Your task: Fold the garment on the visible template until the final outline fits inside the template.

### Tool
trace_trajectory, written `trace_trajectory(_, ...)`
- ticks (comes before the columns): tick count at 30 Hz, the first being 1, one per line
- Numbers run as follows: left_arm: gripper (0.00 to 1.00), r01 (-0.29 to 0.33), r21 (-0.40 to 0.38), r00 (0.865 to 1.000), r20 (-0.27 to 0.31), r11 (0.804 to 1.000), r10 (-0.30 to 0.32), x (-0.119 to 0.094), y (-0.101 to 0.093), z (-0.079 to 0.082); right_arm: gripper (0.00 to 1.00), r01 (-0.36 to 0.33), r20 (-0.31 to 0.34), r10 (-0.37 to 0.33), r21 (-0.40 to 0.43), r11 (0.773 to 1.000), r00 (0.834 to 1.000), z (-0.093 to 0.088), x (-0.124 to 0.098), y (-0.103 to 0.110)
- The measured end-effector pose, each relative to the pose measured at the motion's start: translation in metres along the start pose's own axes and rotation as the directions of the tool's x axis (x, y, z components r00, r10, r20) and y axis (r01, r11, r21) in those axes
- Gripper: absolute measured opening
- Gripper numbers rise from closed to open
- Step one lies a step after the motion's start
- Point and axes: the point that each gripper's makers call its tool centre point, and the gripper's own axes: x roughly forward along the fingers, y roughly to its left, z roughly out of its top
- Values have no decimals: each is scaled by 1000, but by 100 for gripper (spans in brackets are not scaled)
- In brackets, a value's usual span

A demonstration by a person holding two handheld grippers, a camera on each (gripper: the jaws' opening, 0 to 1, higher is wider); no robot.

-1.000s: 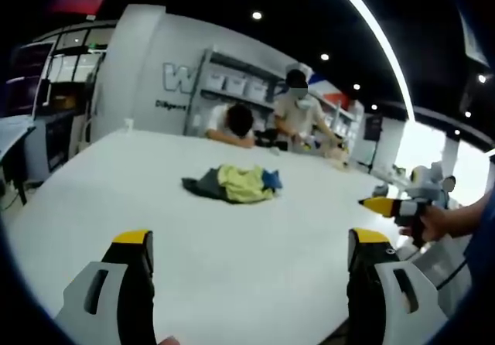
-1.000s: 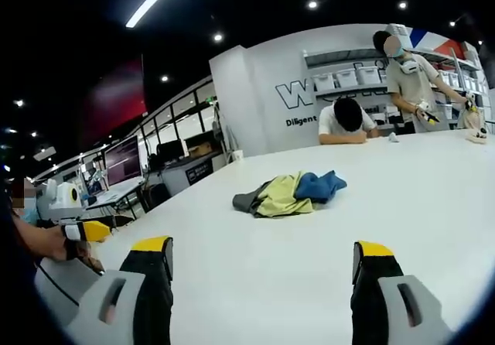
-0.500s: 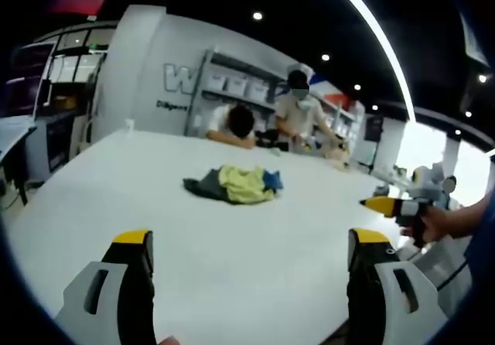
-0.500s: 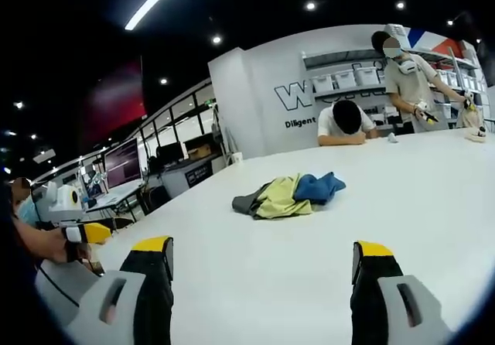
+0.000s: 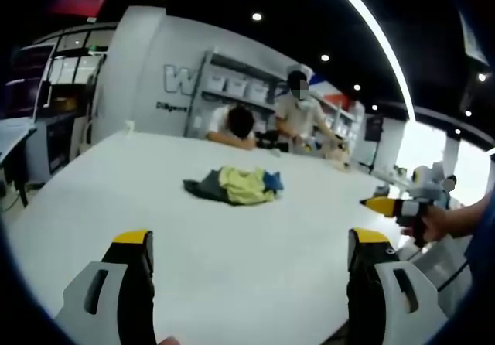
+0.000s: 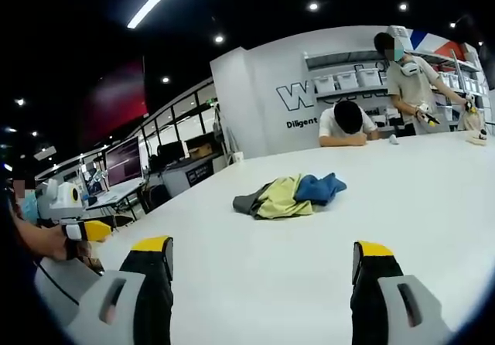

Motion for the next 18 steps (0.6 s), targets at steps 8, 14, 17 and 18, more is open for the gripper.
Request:
trace_trajectory(8, 99, -1, 1, 1000, 2, 1000, 1, 0, 1, 0, 97, 4, 2, -4, 5, 1000, 1000, 0, 0, -1)
trace_trajectory(14, 99, -4, -2, 1000, 11, 1000, 4, 0, 3, 2, 97, -3, -2, 3, 7, 1000, 1000, 0, 1, 0)
trace_trajectory(17, 99, -3, 2, 1000, 6, 1000, 3, 1, 4, 0, 97, -8, -7, 8, 12, 1000, 1000, -1, 1, 1)
trace_trajectory(18, 99, -2, 2, 1000, 6, 1000, 2, 1, 4, 0, 97, -11, -8, 11, 14, 1000, 1000, -1, 2, 2)
